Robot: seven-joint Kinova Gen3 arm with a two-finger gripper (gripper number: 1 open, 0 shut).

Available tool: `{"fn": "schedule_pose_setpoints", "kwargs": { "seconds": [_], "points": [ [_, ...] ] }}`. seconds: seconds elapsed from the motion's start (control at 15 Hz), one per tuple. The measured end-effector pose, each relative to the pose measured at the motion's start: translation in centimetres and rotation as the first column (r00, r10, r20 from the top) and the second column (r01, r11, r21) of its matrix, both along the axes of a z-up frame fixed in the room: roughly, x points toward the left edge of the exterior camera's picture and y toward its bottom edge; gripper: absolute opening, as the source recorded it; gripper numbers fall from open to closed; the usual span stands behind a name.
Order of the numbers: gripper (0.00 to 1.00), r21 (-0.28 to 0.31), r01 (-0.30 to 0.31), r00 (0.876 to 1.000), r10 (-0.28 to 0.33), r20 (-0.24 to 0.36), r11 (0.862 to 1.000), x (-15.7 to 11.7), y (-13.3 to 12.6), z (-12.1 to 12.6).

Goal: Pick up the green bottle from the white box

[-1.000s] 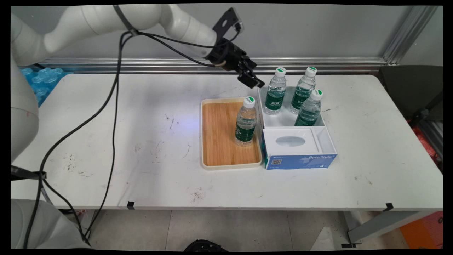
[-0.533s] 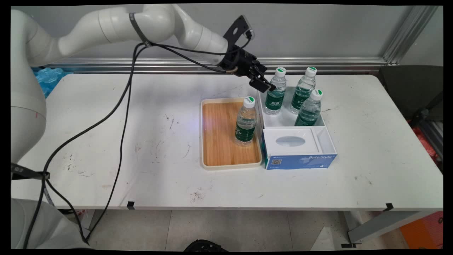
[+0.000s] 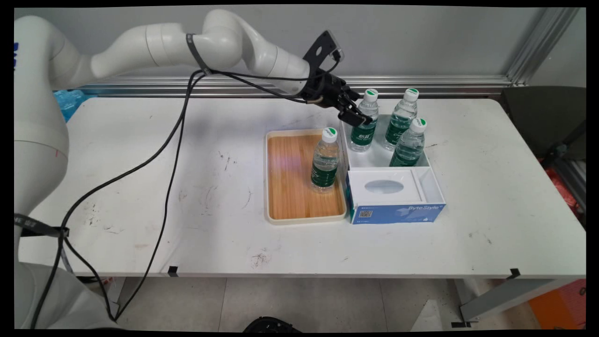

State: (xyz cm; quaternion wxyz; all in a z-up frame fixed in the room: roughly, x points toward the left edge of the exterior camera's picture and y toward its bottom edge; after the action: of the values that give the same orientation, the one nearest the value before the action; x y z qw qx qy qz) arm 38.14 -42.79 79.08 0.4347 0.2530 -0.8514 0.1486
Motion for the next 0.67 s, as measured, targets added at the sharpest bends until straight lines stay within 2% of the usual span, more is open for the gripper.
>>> {"fn": "schedule_pose_setpoints", "kwargs": {
  "seconds": [0.67],
  "points": [
    [1.00, -0.007, -0.007, 1.000, 0.007, -0.020, 1.000, -1.1, -0.5, -1.9]
  ]
}}
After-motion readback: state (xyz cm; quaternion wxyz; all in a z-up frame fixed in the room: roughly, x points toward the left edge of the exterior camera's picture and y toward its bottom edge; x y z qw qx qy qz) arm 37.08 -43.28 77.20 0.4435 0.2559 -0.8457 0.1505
